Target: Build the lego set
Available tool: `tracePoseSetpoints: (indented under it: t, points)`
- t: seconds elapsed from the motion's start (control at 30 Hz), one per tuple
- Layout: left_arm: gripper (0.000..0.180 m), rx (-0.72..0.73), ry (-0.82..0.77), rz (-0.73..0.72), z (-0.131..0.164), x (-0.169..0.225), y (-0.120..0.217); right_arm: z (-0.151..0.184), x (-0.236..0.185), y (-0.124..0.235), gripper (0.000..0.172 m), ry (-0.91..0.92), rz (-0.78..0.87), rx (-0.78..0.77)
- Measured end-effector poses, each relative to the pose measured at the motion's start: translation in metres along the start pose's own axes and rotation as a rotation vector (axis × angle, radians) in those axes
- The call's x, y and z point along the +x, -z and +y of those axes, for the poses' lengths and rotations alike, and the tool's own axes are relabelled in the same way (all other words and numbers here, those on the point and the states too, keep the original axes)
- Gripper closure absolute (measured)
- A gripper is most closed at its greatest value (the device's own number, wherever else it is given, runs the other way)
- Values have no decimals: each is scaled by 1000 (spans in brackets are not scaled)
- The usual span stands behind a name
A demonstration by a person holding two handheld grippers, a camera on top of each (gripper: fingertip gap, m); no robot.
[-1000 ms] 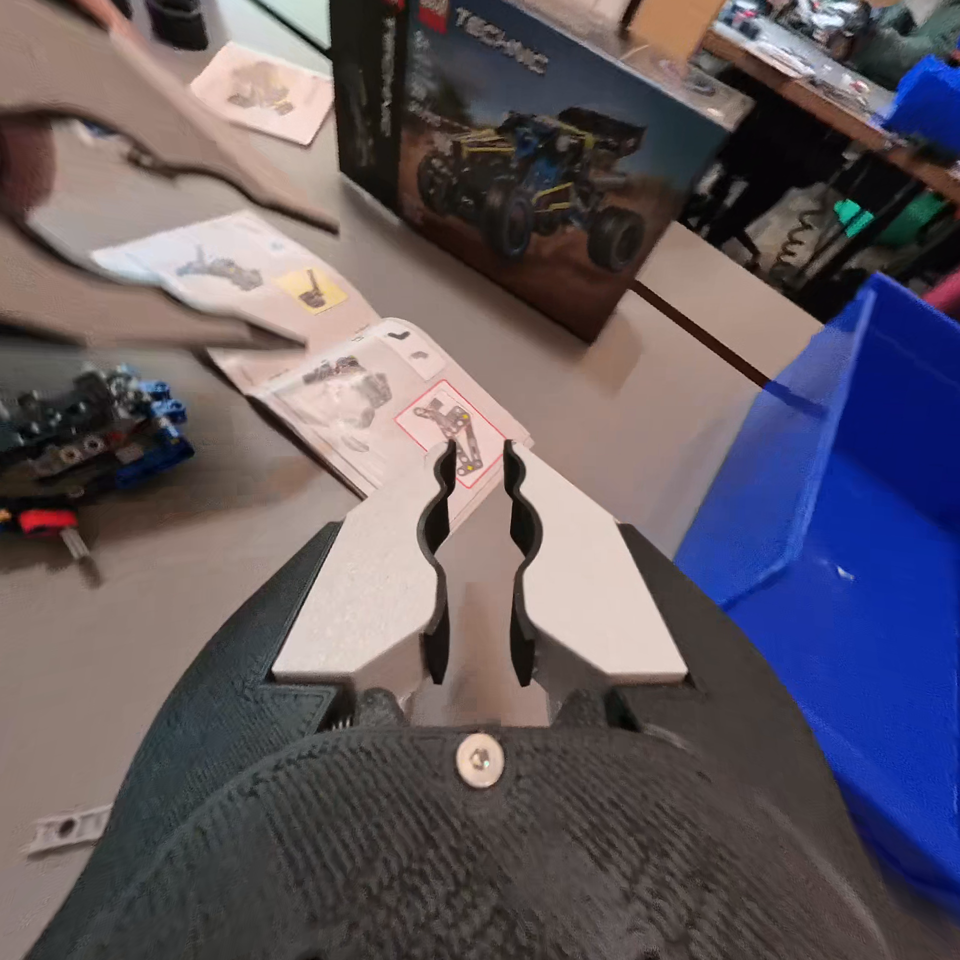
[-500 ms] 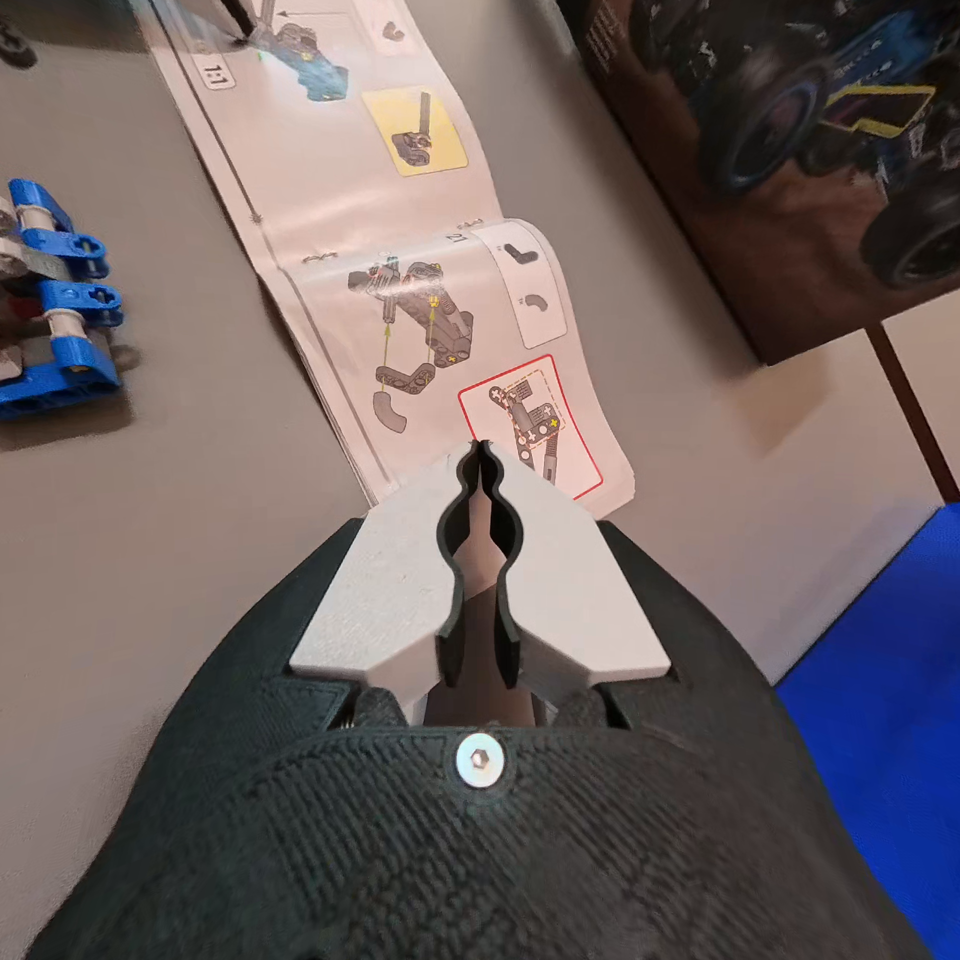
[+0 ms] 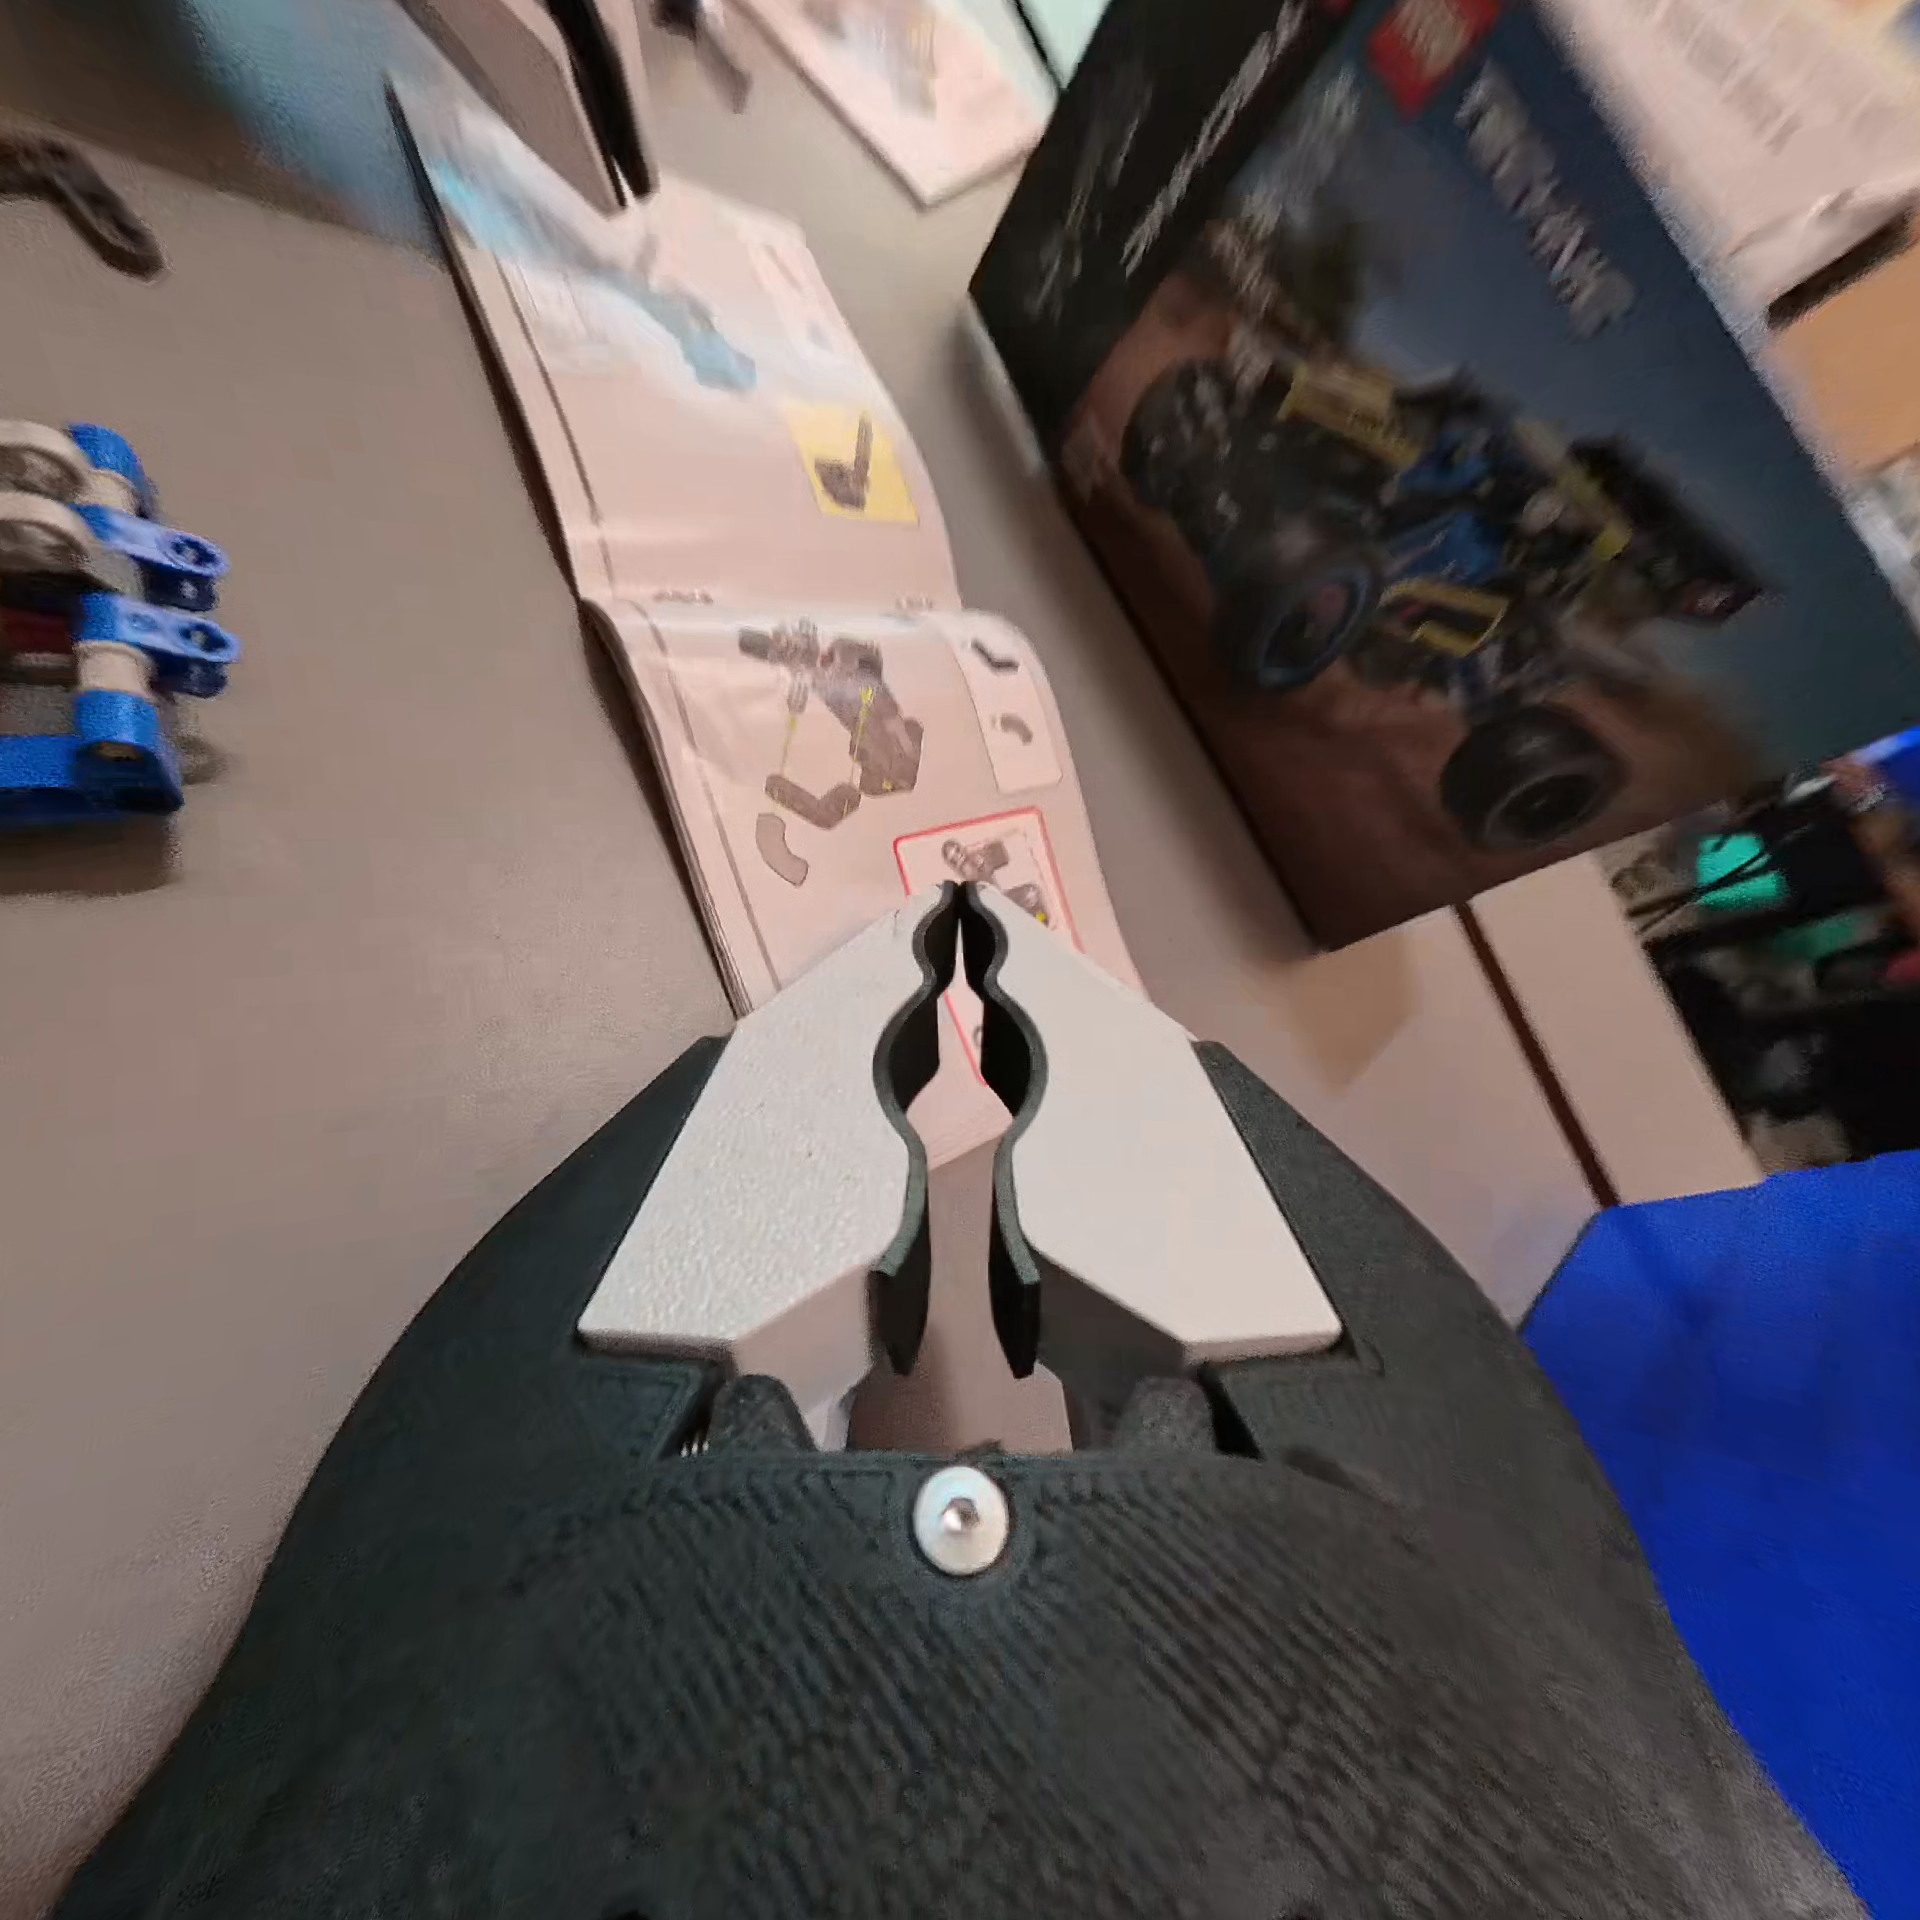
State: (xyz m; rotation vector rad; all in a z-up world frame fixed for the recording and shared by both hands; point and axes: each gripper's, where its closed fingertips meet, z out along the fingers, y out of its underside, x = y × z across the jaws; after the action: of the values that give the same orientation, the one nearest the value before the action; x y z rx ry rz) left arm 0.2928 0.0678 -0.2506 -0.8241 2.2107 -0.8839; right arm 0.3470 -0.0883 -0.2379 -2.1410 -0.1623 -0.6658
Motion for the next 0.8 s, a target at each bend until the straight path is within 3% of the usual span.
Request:
tracePoseSetpoints:
  t: [0.1, 0.27, 0.8]
  points:
    - [180, 56, 88, 18, -5, -4, 8, -11, 0, 5, 172, 25, 17, 112]
    - [180, 96, 136, 35, -8, -5, 16, -6, 3, 3, 172, 132, 96, 82]
    - [180, 180, 171, 305, -21, 29, 33, -4, 7, 3, 172, 121, 121, 90]
